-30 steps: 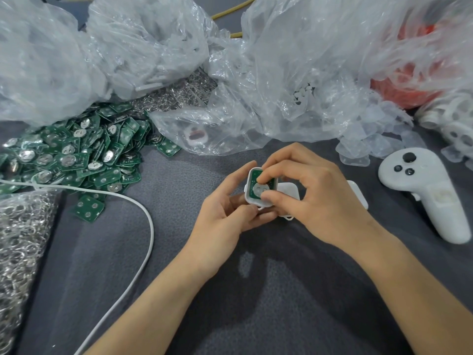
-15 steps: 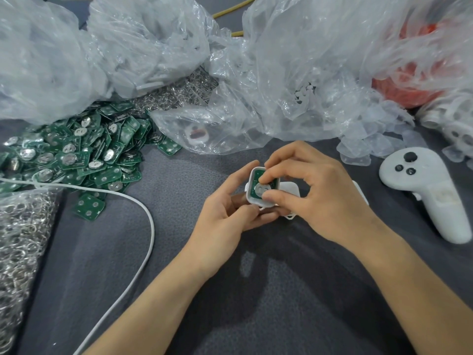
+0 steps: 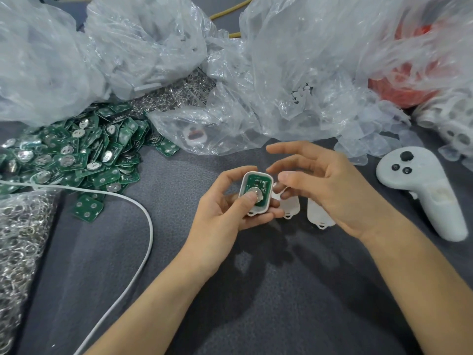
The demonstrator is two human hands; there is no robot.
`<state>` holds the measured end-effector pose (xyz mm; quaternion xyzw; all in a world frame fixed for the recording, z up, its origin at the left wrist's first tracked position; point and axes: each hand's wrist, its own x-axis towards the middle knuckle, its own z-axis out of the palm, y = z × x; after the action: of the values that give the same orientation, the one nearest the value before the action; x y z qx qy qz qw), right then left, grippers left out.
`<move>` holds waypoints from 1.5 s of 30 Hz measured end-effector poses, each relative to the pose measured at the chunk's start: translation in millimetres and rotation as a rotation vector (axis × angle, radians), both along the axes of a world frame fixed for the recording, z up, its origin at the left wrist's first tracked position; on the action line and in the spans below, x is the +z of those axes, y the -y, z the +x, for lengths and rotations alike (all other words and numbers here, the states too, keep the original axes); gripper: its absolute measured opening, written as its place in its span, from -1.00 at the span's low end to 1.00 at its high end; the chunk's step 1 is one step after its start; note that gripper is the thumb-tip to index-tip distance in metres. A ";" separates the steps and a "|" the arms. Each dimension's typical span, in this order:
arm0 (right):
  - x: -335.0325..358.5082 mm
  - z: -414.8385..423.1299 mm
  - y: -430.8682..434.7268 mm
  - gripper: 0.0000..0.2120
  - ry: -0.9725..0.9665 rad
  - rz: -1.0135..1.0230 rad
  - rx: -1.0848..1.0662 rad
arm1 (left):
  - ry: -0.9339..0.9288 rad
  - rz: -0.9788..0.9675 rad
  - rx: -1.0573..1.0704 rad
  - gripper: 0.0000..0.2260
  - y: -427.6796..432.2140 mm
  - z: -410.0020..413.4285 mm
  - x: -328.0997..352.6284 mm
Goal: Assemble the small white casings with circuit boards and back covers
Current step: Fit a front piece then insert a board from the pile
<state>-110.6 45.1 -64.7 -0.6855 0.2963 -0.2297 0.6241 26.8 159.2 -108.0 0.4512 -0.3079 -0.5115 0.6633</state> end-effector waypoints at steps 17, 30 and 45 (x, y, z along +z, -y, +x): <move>-11.3 8.7 -9.0 -0.87 -0.186 0.005 -0.072 | 0.183 0.022 -0.055 -0.74 -3.2 -6.6 4.5; -5.5 6.5 -9.5 -0.85 -0.218 -0.041 -0.057 | 0.134 0.022 -0.057 -0.75 -1.4 -7.9 7.9; -11.4 10.4 -15.6 -0.93 -0.290 -0.292 -0.121 | 0.077 0.098 0.002 -0.96 2.3 -8.8 6.2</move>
<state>-100.3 60.7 -76.1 -0.7756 0.3873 -0.2063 0.4538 17.9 156.8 -101.9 0.5027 -0.3071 -0.5075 0.6288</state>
